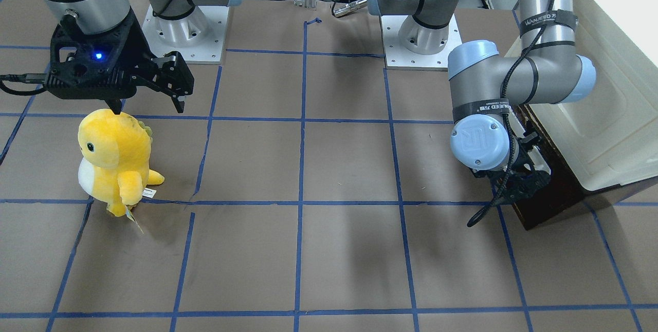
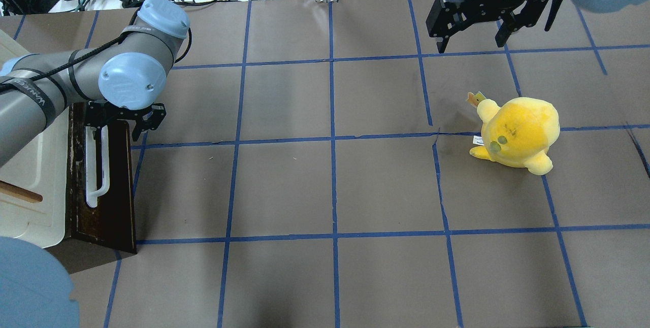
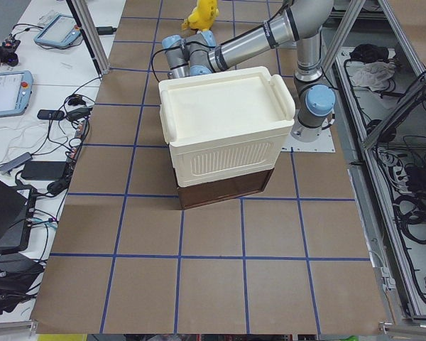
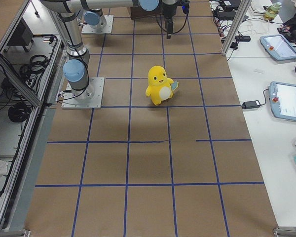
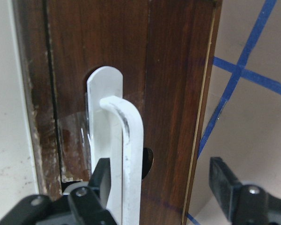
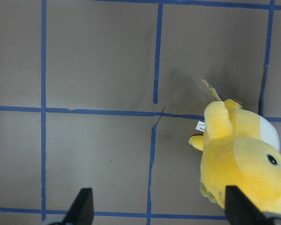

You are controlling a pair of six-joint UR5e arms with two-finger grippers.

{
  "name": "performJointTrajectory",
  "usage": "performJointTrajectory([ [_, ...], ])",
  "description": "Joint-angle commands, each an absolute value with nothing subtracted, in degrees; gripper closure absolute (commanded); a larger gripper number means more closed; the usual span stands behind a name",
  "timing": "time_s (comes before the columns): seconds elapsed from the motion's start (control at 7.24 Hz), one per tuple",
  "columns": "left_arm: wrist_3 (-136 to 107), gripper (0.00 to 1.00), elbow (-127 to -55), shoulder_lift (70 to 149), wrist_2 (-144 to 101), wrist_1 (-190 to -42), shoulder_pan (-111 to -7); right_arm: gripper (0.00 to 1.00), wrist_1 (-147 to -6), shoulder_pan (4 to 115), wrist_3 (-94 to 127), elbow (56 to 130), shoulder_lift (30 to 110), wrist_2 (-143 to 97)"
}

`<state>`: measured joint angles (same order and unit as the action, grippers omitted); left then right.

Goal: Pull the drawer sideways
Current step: 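Lower the left gripper around the white handle and close on it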

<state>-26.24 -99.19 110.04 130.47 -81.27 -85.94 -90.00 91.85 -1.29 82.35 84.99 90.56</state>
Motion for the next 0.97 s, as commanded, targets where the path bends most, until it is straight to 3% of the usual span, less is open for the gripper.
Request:
performJointTrajectory([
  [0.0, -26.5, 0.28, -99.5, 110.0, 130.2, -81.7, -84.8, 0.00, -90.0, 91.8, -1.2, 82.4, 85.0, 90.5],
  [0.14, -26.5, 0.34, -99.9, 110.1, 130.0, -81.5, -84.8, 0.00, -90.0, 91.8, -1.2, 82.4, 85.0, 90.6],
  [0.55, -26.5, 0.37, -99.9, 110.0, 129.0, -81.6, -84.7, 0.00, -90.0, 91.8, -1.2, 82.4, 85.0, 90.5],
  [0.83, -25.8, 0.46, -99.9, 109.3, 129.1, -81.9, -84.8, 0.00, -90.0, 91.8, -1.2, 82.4, 85.0, 90.5],
])
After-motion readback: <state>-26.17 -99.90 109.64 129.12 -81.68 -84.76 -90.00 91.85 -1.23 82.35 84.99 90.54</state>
